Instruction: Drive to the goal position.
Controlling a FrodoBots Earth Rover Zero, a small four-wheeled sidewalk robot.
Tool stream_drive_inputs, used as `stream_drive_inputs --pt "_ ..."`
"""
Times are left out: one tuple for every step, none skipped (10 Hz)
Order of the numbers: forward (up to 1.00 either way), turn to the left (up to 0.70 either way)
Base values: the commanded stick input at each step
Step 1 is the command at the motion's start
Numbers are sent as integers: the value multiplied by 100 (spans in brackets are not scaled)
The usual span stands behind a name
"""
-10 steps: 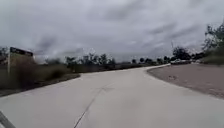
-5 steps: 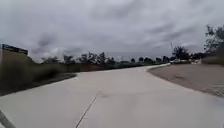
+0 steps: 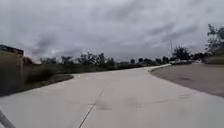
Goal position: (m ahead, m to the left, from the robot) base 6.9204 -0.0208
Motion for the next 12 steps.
stream_drive_inputs --pt "85 0" --pt "85 0" --pt "85 0" --pt "85 0" --pt "85 0" --pt "85 0" --pt "85 0" --pt "85 0" --pt "85 0" --pt "85 0" --pt "85 0" --pt "85 0"
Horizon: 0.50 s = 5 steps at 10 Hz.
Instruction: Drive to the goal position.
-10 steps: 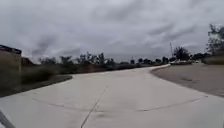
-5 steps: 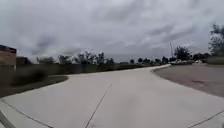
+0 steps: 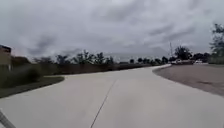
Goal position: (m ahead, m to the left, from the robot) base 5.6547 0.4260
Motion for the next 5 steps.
stream_drive_inputs --pt "85 0" --pt "85 0" --pt "85 0" --pt "85 0" --pt "85 0"
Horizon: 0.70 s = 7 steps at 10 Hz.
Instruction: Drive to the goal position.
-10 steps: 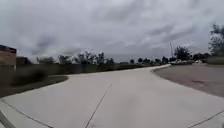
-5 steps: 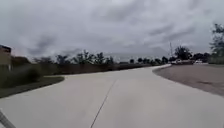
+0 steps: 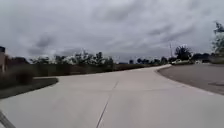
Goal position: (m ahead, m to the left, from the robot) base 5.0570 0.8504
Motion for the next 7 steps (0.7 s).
stream_drive_inputs --pt "85 0" --pt "85 0" --pt "85 0" --pt "85 0" --pt "85 0" --pt "85 22" --pt "85 34"
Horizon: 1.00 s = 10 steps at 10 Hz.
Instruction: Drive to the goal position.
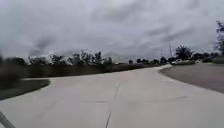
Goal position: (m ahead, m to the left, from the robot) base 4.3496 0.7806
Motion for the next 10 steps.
stream_drive_inputs --pt "85 34" --pt "85 34" --pt "85 32" --pt "85 21" --pt "85 9" --pt "85 0" --pt "85 0" --pt "85 0" --pt "85 0" --pt "85 0"
